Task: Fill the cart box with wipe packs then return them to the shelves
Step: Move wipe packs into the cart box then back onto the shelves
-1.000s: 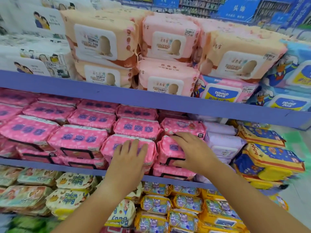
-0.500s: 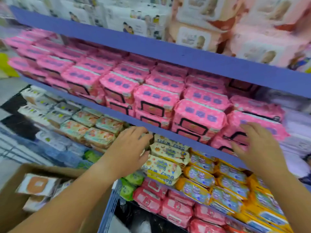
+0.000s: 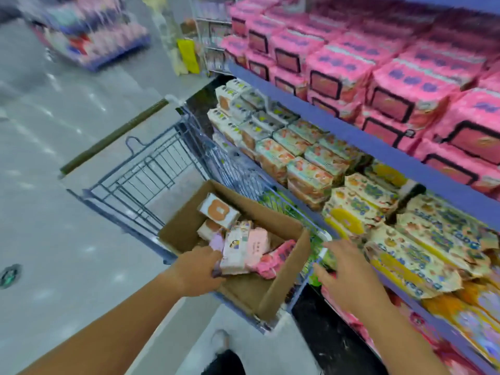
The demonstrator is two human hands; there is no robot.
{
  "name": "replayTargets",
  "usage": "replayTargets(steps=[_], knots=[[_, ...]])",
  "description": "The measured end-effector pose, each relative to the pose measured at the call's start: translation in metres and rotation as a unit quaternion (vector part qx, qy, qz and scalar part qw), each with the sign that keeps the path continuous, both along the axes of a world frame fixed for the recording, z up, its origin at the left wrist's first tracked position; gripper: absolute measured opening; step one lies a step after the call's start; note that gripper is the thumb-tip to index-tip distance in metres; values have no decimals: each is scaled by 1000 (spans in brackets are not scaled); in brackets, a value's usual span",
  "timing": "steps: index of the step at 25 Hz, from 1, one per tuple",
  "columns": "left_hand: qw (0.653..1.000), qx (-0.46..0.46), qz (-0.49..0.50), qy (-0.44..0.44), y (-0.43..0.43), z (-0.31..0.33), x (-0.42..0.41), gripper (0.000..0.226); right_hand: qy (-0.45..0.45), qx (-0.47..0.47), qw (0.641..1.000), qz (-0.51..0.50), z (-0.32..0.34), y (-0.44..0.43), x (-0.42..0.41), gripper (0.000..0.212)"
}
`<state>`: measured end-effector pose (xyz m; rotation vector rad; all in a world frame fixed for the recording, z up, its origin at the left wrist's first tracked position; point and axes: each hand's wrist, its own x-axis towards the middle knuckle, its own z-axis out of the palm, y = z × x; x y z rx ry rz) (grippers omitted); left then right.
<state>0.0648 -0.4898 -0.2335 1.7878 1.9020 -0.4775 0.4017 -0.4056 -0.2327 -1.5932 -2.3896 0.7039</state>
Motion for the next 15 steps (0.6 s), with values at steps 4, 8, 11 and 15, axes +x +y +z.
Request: replayTargets(steps=[4,8,11,15], knots=[[997,-10,-64,30,0,-71,-86,82,-51,-99,992,53,-80,-1,-117,53],[995,-7,-96,0,56,-137,-150,91,-138,-188,972,19,-156,18,-209,72],[991,-2,-130,-9,106,-170,-175,97,-172,-251,952,-11,-194,43,-252,76],[966,63,-238,82,173,-220,-203,78,-160,-254,954,-14,-242,73,-286,75]])
